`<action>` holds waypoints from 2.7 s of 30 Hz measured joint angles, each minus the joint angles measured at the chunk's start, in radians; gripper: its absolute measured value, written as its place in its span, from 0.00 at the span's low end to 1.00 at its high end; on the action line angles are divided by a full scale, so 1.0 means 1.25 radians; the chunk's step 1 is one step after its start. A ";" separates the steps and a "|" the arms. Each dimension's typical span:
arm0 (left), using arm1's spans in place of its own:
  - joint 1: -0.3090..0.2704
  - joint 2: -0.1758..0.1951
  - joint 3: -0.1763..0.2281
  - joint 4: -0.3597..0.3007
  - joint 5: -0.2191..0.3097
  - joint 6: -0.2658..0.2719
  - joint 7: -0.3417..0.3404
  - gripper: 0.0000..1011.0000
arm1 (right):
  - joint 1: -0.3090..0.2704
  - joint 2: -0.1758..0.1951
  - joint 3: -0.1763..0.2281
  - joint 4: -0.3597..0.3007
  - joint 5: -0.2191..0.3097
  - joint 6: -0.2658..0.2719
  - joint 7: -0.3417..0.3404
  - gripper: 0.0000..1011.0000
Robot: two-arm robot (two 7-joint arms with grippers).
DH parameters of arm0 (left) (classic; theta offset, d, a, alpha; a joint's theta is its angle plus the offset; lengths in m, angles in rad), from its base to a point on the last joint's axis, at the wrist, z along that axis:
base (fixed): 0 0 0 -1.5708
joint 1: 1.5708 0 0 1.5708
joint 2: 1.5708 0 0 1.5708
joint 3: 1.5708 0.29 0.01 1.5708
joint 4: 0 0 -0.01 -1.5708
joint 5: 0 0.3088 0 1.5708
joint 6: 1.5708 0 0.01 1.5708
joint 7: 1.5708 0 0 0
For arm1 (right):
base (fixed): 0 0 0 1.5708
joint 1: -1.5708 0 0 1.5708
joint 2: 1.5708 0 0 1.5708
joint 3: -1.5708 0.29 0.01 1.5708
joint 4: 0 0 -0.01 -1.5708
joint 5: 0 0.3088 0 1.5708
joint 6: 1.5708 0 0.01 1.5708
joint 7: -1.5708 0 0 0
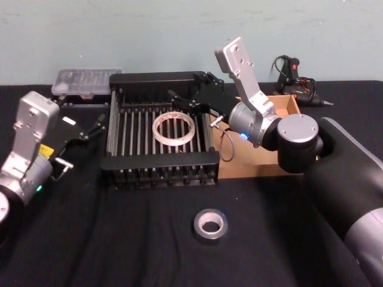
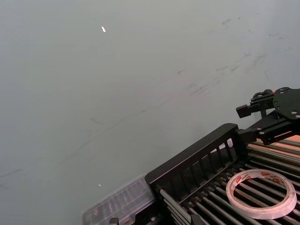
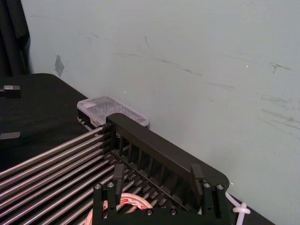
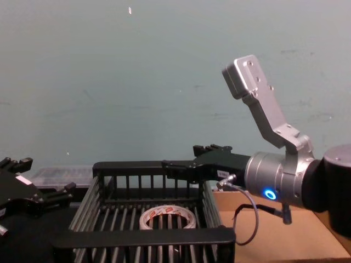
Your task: Pick up the white tape and place it into the black box , Pick up the silver tape and place it into the brown box.
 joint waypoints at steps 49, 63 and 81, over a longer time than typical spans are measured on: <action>0.000 0.000 0.000 0.000 0.000 0.000 0.000 0.99 | -0.262 0.166 0.055 -0.459 0.106 0.183 -0.012 0.99; 0.000 0.000 0.000 0.000 0.000 0.000 0.000 0.99 | -0.353 0.234 0.076 -0.601 0.153 0.224 -0.022 0.99; 0.000 0.000 0.000 0.000 0.000 0.000 0.000 0.99 | -0.397 0.303 0.069 -0.667 0.197 0.306 -0.013 0.99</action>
